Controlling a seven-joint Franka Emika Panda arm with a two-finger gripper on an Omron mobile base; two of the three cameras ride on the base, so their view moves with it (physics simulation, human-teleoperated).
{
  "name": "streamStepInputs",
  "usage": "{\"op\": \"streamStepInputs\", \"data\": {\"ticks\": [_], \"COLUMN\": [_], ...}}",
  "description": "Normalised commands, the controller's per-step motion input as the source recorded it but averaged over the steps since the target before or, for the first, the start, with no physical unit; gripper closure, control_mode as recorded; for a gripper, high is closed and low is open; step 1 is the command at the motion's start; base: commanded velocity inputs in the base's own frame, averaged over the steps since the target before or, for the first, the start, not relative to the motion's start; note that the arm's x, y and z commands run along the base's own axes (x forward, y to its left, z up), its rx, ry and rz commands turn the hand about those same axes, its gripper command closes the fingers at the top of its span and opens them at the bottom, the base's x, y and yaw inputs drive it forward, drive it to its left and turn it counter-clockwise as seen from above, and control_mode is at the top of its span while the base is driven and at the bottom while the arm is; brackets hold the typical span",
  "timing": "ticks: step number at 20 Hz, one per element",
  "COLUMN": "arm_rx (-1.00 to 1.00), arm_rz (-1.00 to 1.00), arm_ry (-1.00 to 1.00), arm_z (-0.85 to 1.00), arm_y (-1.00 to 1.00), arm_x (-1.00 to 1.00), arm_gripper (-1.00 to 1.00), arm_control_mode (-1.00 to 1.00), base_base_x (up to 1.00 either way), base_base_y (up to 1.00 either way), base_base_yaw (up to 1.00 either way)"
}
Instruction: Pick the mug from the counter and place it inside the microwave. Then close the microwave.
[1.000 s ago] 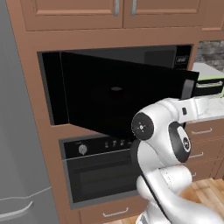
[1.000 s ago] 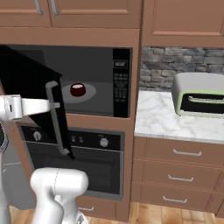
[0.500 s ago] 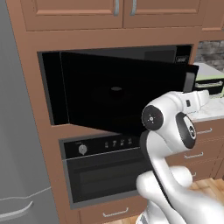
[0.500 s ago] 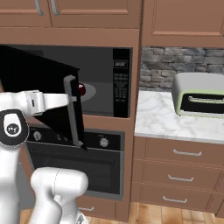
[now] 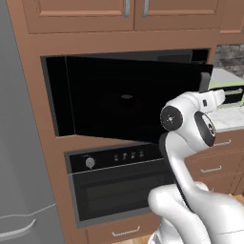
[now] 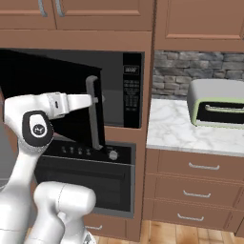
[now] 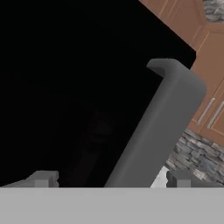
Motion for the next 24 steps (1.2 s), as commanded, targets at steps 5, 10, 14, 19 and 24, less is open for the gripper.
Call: {"op": "streamStepInputs", "data": {"ticks": [5, 10, 14, 19, 24], "arm_rx": [0.00, 0.00, 0.00, 0.00, 0.00], "arm_rz": [0.03, 0.02, 0.02, 0.02, 0.01], "arm_ry": [0.00, 0.00, 0.00, 0.00, 0.00], "arm_z": [0.00, 0.00, 0.00, 0.00, 0.00], "arm_y": [-0.15, -0.14, -0.14, -0.13, -0.12], "arm_x": [0.51, 0.47, 0.47, 0.55, 0.63], "arm_gripper": [-1.00, -1.00, -1.00, -1.00, -1.00], "arm_control_mode": [-1.00, -1.00, -1.00, -1.00, -1.00], "base_base_x": [0.00, 0.00, 0.00, 0.00, 0.00], "base_base_y": [0.00, 0.00, 0.00, 0.00, 0.00], "base_base_yaw": [0.00, 0.00, 0.00, 0.00, 0.00]}}
